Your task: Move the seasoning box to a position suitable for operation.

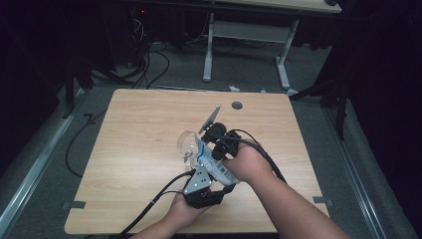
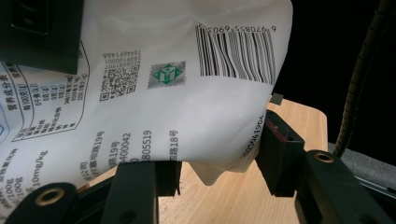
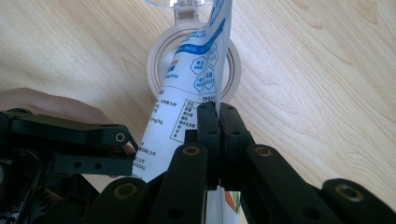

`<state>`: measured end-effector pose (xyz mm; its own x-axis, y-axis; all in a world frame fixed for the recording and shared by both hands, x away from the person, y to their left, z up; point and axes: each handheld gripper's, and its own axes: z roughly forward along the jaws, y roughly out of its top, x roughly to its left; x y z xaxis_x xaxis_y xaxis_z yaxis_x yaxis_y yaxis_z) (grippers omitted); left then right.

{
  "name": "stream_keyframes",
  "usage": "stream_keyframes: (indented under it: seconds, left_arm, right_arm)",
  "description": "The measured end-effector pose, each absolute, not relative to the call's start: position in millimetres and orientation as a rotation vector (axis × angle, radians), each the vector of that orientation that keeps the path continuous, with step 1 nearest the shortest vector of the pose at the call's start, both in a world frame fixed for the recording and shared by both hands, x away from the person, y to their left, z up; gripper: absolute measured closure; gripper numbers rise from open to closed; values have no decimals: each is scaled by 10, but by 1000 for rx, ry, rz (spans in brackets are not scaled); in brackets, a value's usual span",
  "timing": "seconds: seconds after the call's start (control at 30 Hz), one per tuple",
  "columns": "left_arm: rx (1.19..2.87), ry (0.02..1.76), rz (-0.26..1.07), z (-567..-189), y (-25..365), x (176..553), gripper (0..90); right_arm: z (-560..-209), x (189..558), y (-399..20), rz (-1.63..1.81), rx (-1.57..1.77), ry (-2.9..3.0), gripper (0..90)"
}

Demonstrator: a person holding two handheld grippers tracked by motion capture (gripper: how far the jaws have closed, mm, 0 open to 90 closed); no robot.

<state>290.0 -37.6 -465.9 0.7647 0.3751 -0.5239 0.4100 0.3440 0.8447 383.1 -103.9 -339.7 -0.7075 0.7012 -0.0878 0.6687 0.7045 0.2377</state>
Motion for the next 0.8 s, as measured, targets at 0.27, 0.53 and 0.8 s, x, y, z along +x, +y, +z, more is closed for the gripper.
stream_keyframes:
  seconds: [0.27,0.53,0.8]
  left_arm:
    - [1251,755,-25,-4659,-378,2905,557]
    - [1252,752,-25,-4660,-378,2900,556]
    - [1249,750,-27,-4654,-377,2898,556]
  right_arm:
    - [-3411,3853,-1026,277,1105,2745,892]
    - [-3415,3849,-1021,272,1097,2746,892]
    - [-3412,3845,-1028,281,1094,2748,892]
